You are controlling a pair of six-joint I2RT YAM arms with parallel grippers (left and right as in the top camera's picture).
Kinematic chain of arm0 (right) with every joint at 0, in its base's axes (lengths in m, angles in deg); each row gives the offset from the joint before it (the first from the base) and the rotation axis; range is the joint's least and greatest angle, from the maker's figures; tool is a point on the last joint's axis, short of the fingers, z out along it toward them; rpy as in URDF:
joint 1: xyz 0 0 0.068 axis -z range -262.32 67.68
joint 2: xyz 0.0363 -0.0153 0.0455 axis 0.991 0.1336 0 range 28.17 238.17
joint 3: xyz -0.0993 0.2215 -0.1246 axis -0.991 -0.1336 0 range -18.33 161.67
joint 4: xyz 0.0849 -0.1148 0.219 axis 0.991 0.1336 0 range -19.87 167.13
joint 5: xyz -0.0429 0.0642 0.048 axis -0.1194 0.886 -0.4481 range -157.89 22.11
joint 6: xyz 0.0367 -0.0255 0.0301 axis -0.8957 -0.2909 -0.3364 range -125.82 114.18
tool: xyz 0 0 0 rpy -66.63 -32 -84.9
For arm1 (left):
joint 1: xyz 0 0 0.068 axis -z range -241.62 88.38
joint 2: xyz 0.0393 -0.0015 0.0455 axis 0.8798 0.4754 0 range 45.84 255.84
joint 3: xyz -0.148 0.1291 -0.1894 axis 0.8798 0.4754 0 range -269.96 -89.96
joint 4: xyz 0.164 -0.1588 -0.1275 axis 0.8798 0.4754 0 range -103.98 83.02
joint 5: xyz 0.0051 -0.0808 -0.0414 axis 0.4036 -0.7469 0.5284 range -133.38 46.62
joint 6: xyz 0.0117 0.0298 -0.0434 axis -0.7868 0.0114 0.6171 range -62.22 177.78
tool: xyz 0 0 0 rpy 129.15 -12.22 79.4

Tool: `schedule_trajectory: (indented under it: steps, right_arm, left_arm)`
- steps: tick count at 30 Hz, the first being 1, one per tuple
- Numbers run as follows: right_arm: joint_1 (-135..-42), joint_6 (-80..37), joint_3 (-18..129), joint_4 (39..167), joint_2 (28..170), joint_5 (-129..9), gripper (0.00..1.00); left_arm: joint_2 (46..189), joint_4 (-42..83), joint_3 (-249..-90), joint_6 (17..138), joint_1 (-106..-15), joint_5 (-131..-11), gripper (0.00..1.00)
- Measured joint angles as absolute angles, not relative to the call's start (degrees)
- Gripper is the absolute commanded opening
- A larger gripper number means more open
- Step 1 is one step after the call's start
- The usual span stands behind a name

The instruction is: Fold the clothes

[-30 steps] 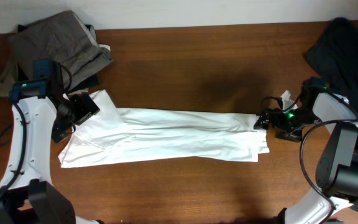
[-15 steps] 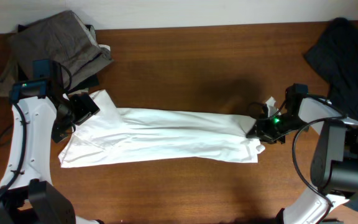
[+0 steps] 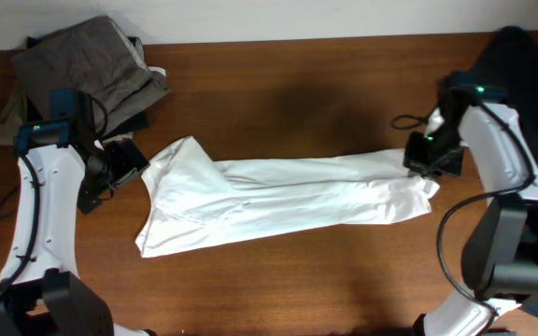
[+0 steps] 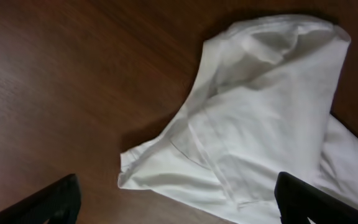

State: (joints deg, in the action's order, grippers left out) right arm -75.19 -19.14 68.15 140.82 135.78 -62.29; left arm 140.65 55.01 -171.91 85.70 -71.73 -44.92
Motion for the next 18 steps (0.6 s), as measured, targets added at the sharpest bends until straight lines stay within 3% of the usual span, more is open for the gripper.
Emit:
schedule_trajectory:
  steps: [8, 10, 11, 13, 18]
  right_arm:
    - [-90.64, -23.23, 65.76, 135.36, 135.6, -65.13, 0.06]
    - [-92.39, -24.37, 65.72, 134.9, 136.13, -65.35, 0.11]
    - [-92.98, -24.72, 65.7, 134.88, 136.41, -65.39, 0.19]
    - [-94.66, -25.92, 65.68, 134.46, 137.15, -65.24, 0.54]
    - [-97.98, -26.88, 65.65, 133.07, 137.31, -63.2, 0.61]
  left_arm:
    - [140.65, 55.01, -171.91, 85.7, -71.73, -44.9, 0.99]
    - [140.65, 55.01, -171.91, 85.7, -71.73, -44.9, 0.99]
    - [140.65, 55.01, -171.91, 85.7, -71.73, -44.92, 0.99]
    - [140.65, 55.01, -171.91, 85.7, -71.73, -44.9, 0.99]
    - [140.65, 55.01, -171.91, 85.7, -71.73, -44.9, 0.99]
